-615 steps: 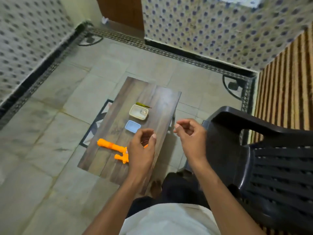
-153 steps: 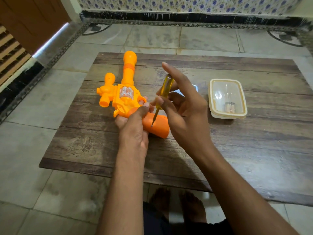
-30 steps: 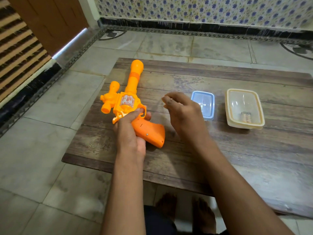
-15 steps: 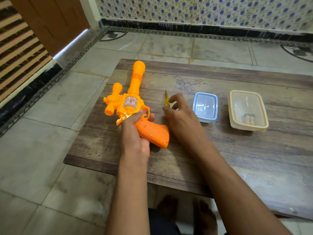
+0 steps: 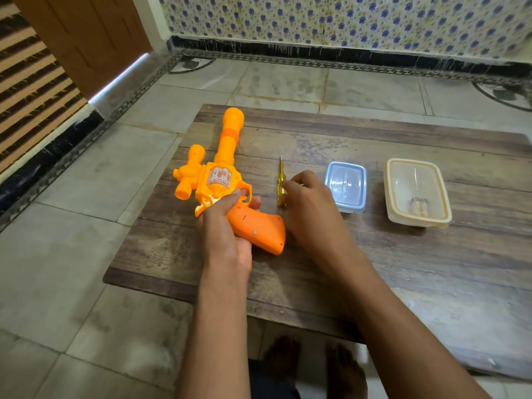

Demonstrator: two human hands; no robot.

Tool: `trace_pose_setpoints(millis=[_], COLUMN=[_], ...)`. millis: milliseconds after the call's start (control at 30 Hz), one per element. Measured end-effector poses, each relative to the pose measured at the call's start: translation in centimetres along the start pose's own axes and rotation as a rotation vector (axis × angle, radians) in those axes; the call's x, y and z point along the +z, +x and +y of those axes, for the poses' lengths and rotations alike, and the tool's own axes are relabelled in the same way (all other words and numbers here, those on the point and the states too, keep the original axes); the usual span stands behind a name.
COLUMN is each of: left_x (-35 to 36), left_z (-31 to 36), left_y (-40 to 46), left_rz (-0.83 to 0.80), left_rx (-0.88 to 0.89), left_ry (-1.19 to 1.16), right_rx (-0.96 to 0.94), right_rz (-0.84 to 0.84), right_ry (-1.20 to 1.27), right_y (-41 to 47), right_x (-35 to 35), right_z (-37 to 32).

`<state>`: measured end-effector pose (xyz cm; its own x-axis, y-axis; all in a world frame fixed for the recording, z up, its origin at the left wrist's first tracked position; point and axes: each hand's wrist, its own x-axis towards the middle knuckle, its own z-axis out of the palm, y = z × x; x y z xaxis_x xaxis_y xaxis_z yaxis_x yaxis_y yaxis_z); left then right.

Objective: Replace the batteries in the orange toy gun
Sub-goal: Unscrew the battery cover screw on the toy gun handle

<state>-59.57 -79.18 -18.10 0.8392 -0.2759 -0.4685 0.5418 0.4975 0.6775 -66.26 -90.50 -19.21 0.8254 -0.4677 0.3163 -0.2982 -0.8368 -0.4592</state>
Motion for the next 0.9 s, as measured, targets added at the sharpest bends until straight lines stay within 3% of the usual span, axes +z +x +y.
trace_pose_setpoints(millis=[133,300,467,600,900], left_x=[0.5,0.9,1.3,2.2,2.2], left_z=[0.2,0.1,-0.6,-1.3,-2.6], left_y=[-0.2,-0.8,-0.6,-0.6,0.1], left_rz=[-0.067,-0.188,-0.343,-0.259,-0.161], left_rx=[0.016,0.042,0.297,0.499,0.831], left_ry=[-0.079,-0.008,0.191,0.427,0.975], right_rx=[0.064,0.262,0.46,0.674,1.064], right_rz=[0.19,0.062,0.001,-0.013,-0.184], right_ry=[0.209,0.456,0.756,1.208,1.669], right_y=[-1.3,-3.3,-3.2,-3.3,-3.5], right_x=[-1.7,-2.5,-2.0,-2.4,-2.0], right_z=[-1.3,-2.9,-3.4,-3.8,-2.8])
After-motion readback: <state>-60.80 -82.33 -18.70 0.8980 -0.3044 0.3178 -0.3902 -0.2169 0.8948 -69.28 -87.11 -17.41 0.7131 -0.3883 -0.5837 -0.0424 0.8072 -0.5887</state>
